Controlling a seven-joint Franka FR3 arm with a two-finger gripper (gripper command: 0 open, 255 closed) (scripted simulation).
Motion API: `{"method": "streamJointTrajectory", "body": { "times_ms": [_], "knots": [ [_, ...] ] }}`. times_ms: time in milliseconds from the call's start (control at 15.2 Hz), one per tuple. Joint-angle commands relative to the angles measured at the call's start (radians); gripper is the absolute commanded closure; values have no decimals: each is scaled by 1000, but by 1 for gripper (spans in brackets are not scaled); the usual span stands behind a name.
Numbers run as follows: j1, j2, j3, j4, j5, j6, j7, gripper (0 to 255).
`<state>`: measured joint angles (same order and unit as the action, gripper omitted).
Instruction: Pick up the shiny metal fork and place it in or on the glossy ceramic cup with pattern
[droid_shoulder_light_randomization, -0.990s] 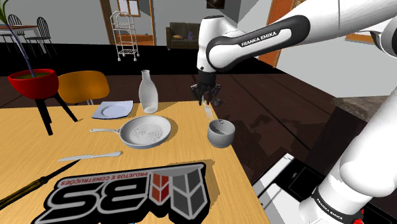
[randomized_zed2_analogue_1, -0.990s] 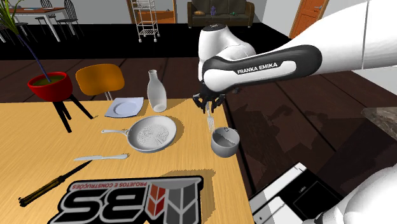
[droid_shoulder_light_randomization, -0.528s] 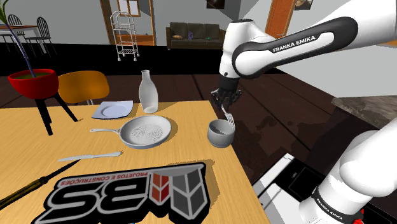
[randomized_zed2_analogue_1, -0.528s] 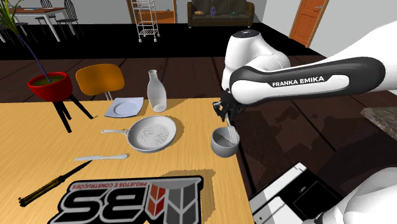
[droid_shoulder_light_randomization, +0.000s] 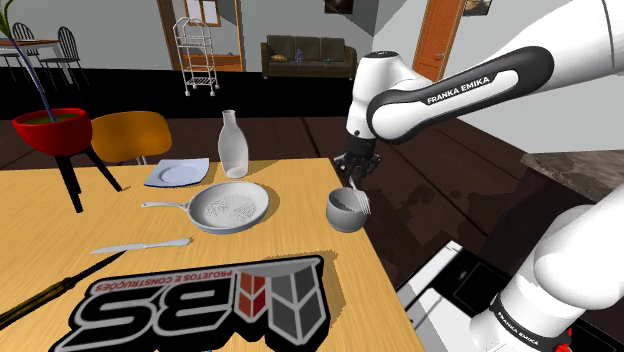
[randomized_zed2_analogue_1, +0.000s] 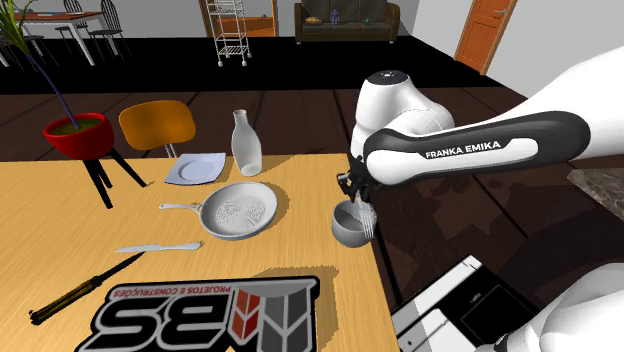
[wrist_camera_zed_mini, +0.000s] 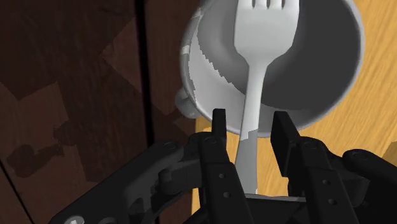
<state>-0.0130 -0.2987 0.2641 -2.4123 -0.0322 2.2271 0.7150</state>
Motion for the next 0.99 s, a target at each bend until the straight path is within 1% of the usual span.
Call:
{"method": "streamJointTrajectory", "body": {
  "times_ms": [0,66,594,660,924],
  "knots": [
    [-1,13,4,-17,-4,30,7,255],
    [-2,24,6,-30,-8,54,12,255],
    [-2,24,6,-30,-8,54,12,255],
    [-2,24,6,-29,-8,53,11,0],
    [-2,23,6,-29,-8,52,11,0]
  ]
}}
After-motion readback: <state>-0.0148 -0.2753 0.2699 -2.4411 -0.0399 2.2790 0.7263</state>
